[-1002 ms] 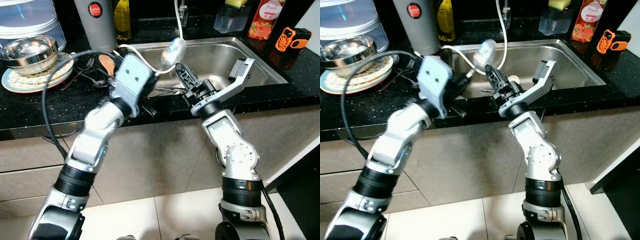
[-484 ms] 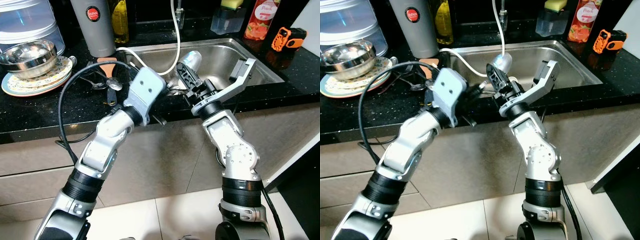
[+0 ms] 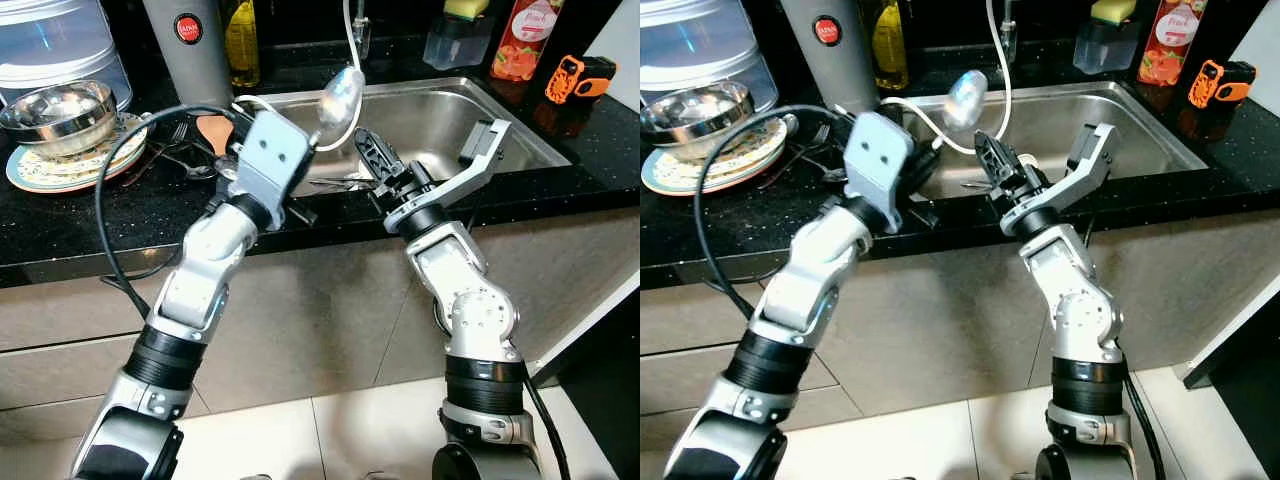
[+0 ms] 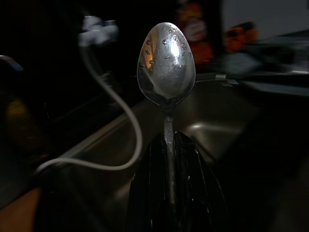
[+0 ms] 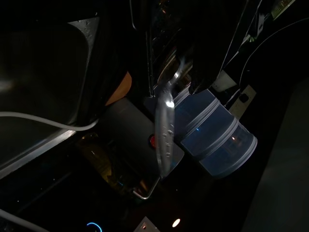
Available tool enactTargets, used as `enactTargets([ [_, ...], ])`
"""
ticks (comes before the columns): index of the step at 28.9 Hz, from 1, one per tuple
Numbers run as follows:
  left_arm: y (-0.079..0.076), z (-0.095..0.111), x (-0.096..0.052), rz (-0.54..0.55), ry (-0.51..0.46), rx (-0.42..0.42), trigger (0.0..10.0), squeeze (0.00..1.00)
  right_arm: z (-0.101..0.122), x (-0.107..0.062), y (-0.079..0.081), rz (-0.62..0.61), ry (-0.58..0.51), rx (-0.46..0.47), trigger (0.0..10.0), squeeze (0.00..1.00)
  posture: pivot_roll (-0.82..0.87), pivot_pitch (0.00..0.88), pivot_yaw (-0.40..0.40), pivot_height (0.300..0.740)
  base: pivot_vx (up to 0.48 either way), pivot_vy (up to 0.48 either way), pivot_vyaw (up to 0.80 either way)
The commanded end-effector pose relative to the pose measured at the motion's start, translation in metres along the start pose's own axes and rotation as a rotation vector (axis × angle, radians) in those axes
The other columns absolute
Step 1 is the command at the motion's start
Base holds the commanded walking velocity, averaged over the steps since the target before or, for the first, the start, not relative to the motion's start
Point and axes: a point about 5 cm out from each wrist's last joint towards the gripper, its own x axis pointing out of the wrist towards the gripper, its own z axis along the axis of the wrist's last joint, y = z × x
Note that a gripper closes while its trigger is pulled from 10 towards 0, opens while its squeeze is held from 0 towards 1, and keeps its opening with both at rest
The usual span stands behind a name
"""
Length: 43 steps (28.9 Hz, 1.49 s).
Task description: Kitchen organization
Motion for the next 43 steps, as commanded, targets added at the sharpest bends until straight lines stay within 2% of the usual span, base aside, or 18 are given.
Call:
enactTargets([
  [1, -0.007, 0.004, 0.0, -0.035, -0.027, -0.014, 10.0, 0.0, -0.002, -0.001, -0.003, -0.012, -0.002, 0.007, 10.0, 0.0, 0.06, 0.0, 0.047, 0.74, 0.0, 0.0, 0.0],
  [4, -0.019, 0.003, -0.002, -0.116, -0.024, -0.032, 10.0, 0.0, -0.002, -0.002, -0.005, -0.017, -0.001, 0.007, 10.0, 0.0, 0.06, 0.0, 0.048, 0.74, 0.0, 0.0, 0.0],
  [14, -0.023, 0.0, -0.003, -0.135, -0.016, -0.032, 10.0, 0.0, -0.002, -0.002, -0.005, -0.017, 0.0, 0.004, 10.0, 0.0, 0.06, 0.0, 0.046, 0.74, 0.0, 0.0, 0.0],
  [16, -0.026, -0.002, -0.004, -0.169, 0.001, -0.029, 10.0, 0.0, -0.002, -0.001, -0.004, -0.008, 0.0, 0.002, 10.0, 0.0, 0.06, 0.0, 0.046, 0.74, 0.0, 0.0, 0.0],
  [17, -0.027, -0.003, -0.005, -0.178, 0.005, -0.028, 10.0, 0.0, -0.002, -0.001, -0.004, -0.006, -0.001, 0.001, 3.8, 0.0, 0.06, 0.0, 0.043, 0.74, 0.0, 0.0, 0.0],
  [18, -0.027, -0.003, -0.005, -0.178, 0.005, -0.028, 10.0, 0.0, -0.002, -0.001, -0.004, -0.006, -0.001, 0.001, 3.8, 0.0, 0.06, 0.0, 0.043, 0.74, 0.0, 0.0, 0.0],
  [19, -0.028, -0.004, -0.006, -0.184, 0.008, -0.028, 10.0, 0.0, -0.001, 0.0, -0.004, 0.0, -0.008, 0.0, 0.0, 0.0, 0.06, 0.0, 0.043, 0.74, 0.0, 0.0, 0.0],
  [30, -0.024, -0.007, -0.005, -0.155, 0.031, -0.019, 10.0, 0.0, 0.001, 0.0, -0.003, 0.014, -0.023, 0.007, 0.0, 0.0, 0.06, 0.0, 0.041, 0.74, 0.0, 0.0, 0.0],
  [31, -0.023, -0.008, -0.005, -0.146, 0.034, -0.028, 10.0, 1.0, 0.001, 0.0, -0.003, 0.015, -0.021, 0.007, 0.0, 0.0, 0.06, 0.0, 0.041, 0.74, 0.0, 0.0, 0.0],
  [32, -0.023, -0.008, -0.005, -0.146, 0.034, -0.028, 10.0, 1.0, 0.001, 0.0, -0.003, 0.015, -0.021, 0.007, 0.0, 0.0, 0.06, 0.0, 0.041, 0.74, 0.0, 0.0, 0.0],
  [33, -0.021, -0.009, -0.005, -0.13, 0.035, -0.028, 10.0, 1.0, 0.0, 0.0, -0.003, 0.013, -0.017, 0.007, 1.2, 0.0, 0.06, 0.0, 0.041, 0.74, 0.0, 0.0, 0.0],
  [34, -0.021, -0.009, -0.005, -0.13, 0.035, -0.028, 10.0, 1.0, 0.0, 0.0, -0.003, 0.013, -0.017, 0.007, 1.2, 0.0, 0.06, 0.0, 0.041, 0.74, 0.0, 0.0, 0.0],
  [35, -0.018, -0.008, -0.004, -0.103, 0.035, -0.031, 10.0, 1.0, -0.001, 0.001, -0.004, 0.006, -0.011, 0.007, 8.7, 0.0, 0.07, 0.0, 0.038, 0.74, 0.0, 0.0, 0.0],
  [36, -0.015, -0.007, -0.003, -0.079, 0.03, -0.043, 10.0, 0.1, -0.001, 0.001, -0.004, 0.0, -0.008, 0.007, 10.0, 0.0, 0.07, 0.0, 0.036, 0.74, 0.0, 0.0, 0.0],
  [37, -0.006, -0.001, -0.004, -0.006, -0.001, -0.099, 10.0, 0.0, -0.002, 0.003, -0.007, -0.017, -0.007, 0.01, 10.0, 0.0, 0.07, 0.0, 0.036, 0.74, 0.0, 0.0, 0.0],
  [41, 0.005, 0.004, -0.006, 0.058, -0.036, -0.164, 10.0, 0.0, -0.002, 0.006, -0.014, -0.066, -0.022, 0.016, 10.0, 0.0, 0.08, 0.0, 0.032, 0.74, 0.0, 0.0, 0.0],
  [43, 0.02, 0.006, -0.012, 0.132, -0.07, -0.254, 10.0, 0.0, -0.003, 0.017, -0.03, -0.184, -0.048, 0.014, 10.0, 0.0, 0.09, 0.0, 0.03, 0.74, 0.0, 0.0, 0.0],
])
